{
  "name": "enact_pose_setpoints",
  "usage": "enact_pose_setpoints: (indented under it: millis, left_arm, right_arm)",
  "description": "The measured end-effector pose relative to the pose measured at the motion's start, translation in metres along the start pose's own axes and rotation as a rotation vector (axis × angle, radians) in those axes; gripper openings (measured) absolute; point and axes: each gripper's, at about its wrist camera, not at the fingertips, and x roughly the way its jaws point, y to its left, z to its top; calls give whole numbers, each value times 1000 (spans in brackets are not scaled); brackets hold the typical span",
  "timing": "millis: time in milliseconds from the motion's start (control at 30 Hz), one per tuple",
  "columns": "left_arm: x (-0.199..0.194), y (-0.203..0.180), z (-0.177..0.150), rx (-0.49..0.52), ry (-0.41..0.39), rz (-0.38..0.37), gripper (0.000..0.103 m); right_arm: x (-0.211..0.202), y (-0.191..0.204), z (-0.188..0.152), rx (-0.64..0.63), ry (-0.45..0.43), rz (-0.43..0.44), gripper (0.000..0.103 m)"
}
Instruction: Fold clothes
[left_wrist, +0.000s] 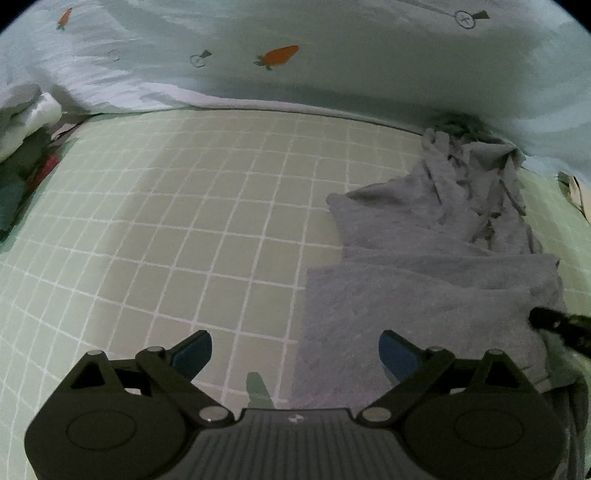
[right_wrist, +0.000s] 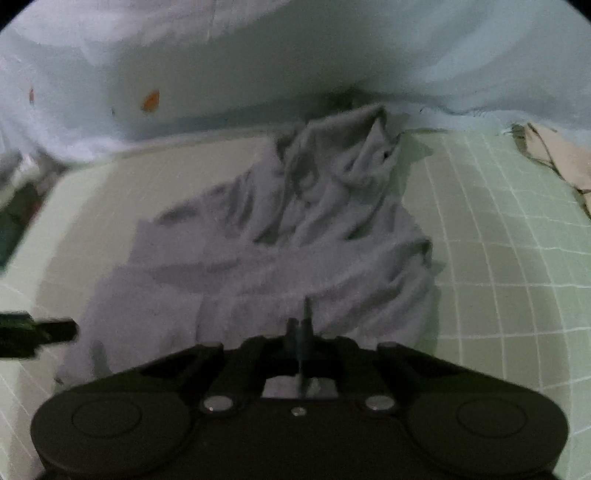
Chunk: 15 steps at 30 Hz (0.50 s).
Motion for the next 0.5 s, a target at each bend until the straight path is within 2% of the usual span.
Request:
enact_pose_setpoints:
  millis: [100,200,233,300,333,500]
  left_arm:
    - [1,-9,0,25,-8,-11,97]
    - [1,-16,-1,42,-11,-16,97]
    - [2,-17,-2,45,-8,-14,97]
    - [1,-19,-3,52,-6,-10,97]
    - [0,-19,-3,55,-8,-6,97]
    - [-6,-16,-6,54,-20,12,97]
  right_arm:
    - [-21,-6,2,-2,-66,-2,0]
    - [-27,-18,1,67,-69,29,1]
    - [-22,-19,0,80,-46,33,6]
    - [-12,-19,-2,103,-2,40,24]
    - [-7,-17,-4,100,14,41,40]
    - [15,-6,-14,95,64,47,41]
